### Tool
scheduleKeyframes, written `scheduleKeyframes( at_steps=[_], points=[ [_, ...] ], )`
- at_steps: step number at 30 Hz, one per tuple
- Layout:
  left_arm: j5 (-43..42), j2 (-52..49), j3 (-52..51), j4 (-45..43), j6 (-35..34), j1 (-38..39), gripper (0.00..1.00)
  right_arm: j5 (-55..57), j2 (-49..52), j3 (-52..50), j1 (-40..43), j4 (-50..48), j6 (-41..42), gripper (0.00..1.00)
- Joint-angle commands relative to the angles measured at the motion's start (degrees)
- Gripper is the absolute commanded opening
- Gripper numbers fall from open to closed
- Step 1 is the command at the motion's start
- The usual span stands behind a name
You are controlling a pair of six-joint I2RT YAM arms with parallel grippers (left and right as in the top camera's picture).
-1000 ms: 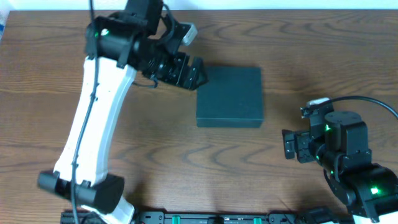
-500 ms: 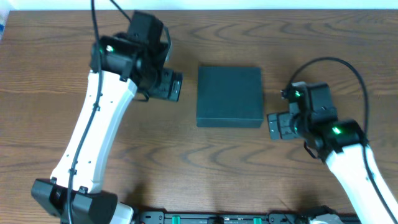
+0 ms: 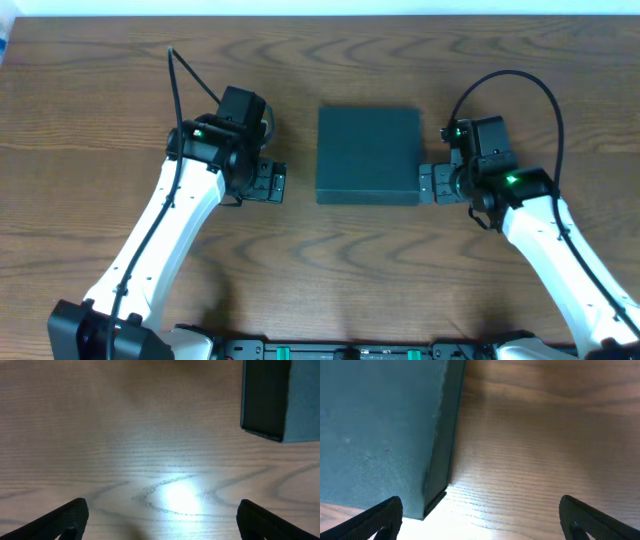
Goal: Pack container
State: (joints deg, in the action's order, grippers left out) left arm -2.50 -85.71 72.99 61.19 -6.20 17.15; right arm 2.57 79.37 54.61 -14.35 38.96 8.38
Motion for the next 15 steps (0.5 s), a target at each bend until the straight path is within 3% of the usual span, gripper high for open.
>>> scheduleKeyframes(
  at_steps=[1,15],
  points=[
    [-0.28,0.72,0.02,-1.18,-0.68,0.13,0.96,-0.52,1.14,-0.04,0.39,-0.63,2.14,0.99],
    [-0.28,0.72,0.02,-2.75,-0.66,0.13,0.96,-1.11,6.38,-0.04,0.39,-1.49,2.32,0.99]
  ],
)
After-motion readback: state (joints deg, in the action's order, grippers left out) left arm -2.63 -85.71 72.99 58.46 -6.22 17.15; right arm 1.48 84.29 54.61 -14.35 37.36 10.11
